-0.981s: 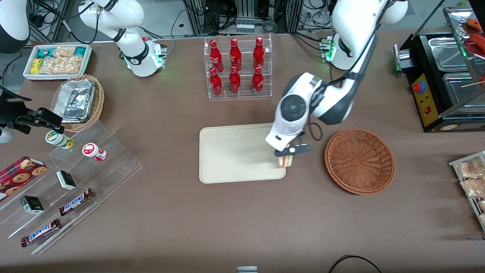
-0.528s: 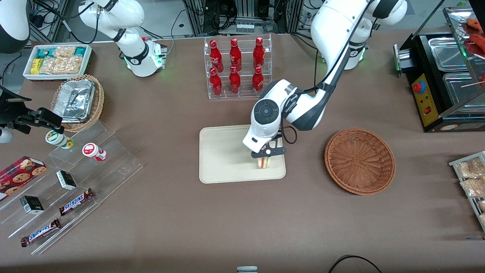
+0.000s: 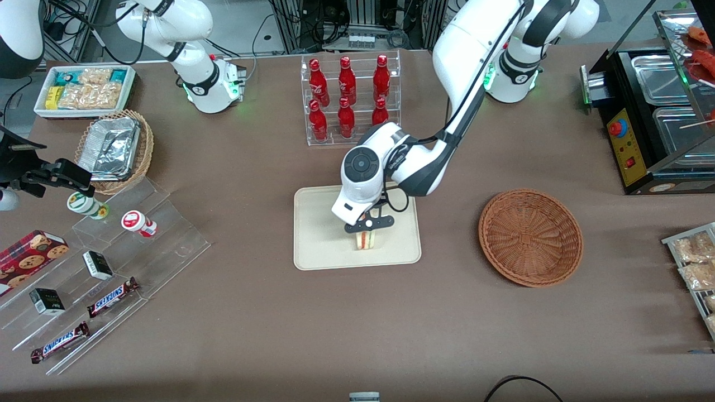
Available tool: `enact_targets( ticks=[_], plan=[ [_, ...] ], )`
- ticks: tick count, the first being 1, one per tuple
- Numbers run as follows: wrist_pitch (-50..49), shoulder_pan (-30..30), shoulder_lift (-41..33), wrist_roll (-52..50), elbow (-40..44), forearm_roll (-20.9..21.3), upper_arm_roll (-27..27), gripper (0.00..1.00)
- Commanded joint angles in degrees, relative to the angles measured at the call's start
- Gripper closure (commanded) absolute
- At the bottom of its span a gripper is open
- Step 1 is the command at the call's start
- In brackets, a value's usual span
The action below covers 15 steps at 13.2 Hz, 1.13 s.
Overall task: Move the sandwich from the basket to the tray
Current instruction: 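Lower the sandwich onto the cream tray's center with the left gripper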
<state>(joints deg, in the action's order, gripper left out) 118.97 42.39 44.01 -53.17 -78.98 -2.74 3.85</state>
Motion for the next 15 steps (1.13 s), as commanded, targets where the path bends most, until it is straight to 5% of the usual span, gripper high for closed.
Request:
enact_targets(
  ticks=[1, 9, 10, 11, 12, 15],
  plan=[
    [-1.2, 1.38, 2.22, -1.24, 3.66, -0.77, -0.95, 1.0],
    [-1.29, 1.56, 5.21, -5.55, 7.0, -0.42, -1.04, 1.0],
    [-1.29, 1.47, 5.38, -5.46, 7.09, -0.42, -0.95, 0.89],
    [-1.29, 1.47, 5.47, -5.28, 7.35, -0.42, -0.95, 0.17],
    [-1.46, 1.47, 5.39, -5.37, 7.7, -0.42, -1.04, 0.0],
    [-2.25, 1.56, 4.69, -6.15, 7.88, -0.25, -0.95, 0.0]
  ],
)
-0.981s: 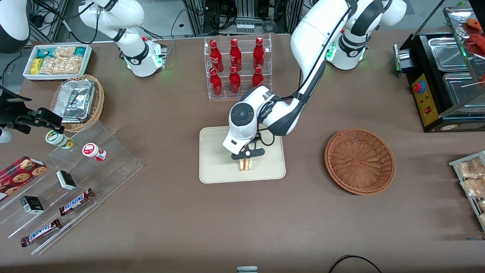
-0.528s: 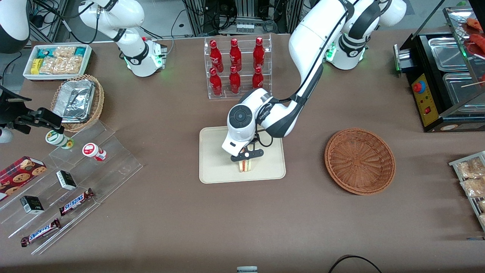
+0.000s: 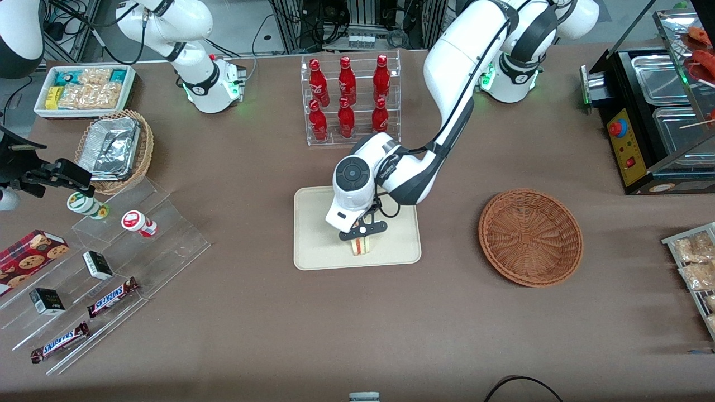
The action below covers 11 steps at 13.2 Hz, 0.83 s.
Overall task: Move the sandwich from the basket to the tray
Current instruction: 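Lower the sandwich onto the cream tray's center with the left gripper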
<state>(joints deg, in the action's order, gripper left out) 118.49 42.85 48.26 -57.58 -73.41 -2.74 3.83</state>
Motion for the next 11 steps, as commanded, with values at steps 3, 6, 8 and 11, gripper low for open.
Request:
enact_targets(
  ticks=[3, 6, 8, 11],
  plan=[
    [-8.86, 1.01, -0.18, -2.53, 7.82, -0.24, -0.93, 0.0],
    [-11.69, 0.48, -3.6, -1.92, 8.46, -0.33, -1.19, 0.0],
    [-13.28, 0.39, -5.8, -1.74, 8.46, -0.16, -1.28, 0.0],
    [-16.34, -0.57, -8.35, 0.0, 8.11, 0.28, -1.46, 0.0]
  ],
)
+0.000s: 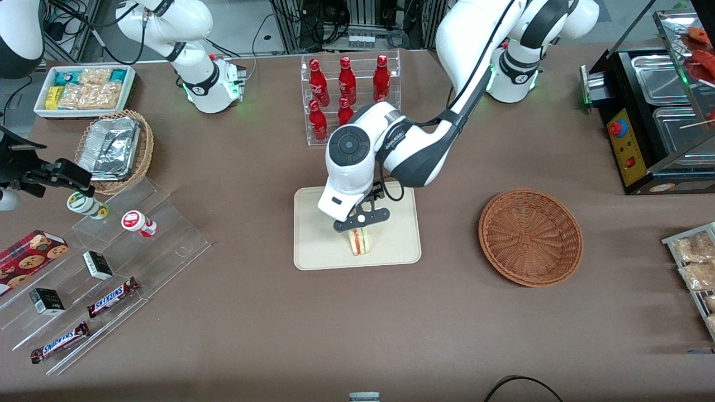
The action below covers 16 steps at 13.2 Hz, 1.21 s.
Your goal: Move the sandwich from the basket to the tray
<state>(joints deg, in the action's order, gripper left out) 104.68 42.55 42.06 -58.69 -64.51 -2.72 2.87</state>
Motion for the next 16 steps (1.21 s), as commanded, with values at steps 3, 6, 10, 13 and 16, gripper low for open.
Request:
enact_targets(
  ticks=[3, 6, 10, 13, 16],
  plan=[
    [-8.24, -1.24, -4.96, 3.86, -3.33, 4.39, -0.76, 0.0],
    [-9.14, -5.97, -10.75, 8.31, -9.57, 3.95, -0.94, 0.0],
    [-8.97, -11.34, -17.78, 14.73, -17.82, 3.77, -0.93, 0.0],
    [-9.14, -16.34, -24.72, 23.33, -24.59, 1.58, -0.93, 0.0],
    [-8.96, -22.32, -30.8, 30.54, -30.75, 0.96, -0.93, 0.0]
  ],
)
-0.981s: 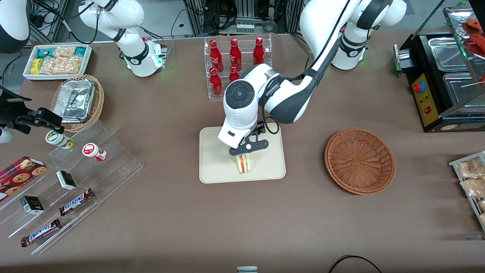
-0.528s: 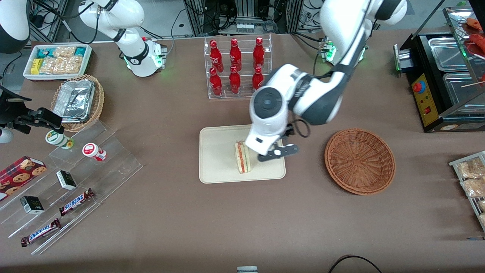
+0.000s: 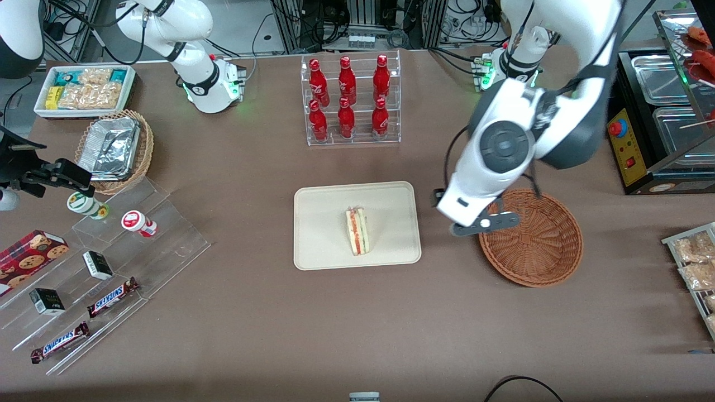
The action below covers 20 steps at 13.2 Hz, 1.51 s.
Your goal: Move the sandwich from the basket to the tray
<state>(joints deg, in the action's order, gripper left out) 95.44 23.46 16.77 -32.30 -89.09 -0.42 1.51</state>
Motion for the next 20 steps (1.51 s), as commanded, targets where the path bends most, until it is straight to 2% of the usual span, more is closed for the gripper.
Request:
enact_targets(
  ticks=[1, 5, 11, 20],
  plan=[
    [-0.16, -4.21, -6.13, 6.17, -6.62, -1.34, 0.42, 0.0],
    [-0.95, -10.43, -11.21, 11.11, -11.09, -1.52, 0.95, 0.0],
    [-8.5, -27.31, -15.8, 21.2, -11.81, -1.34, 13.42, 0.0],
    [-16.86, -29.61, -18.97, 24.11, -8.47, -0.73, 12.73, 0.0]
  ],
)
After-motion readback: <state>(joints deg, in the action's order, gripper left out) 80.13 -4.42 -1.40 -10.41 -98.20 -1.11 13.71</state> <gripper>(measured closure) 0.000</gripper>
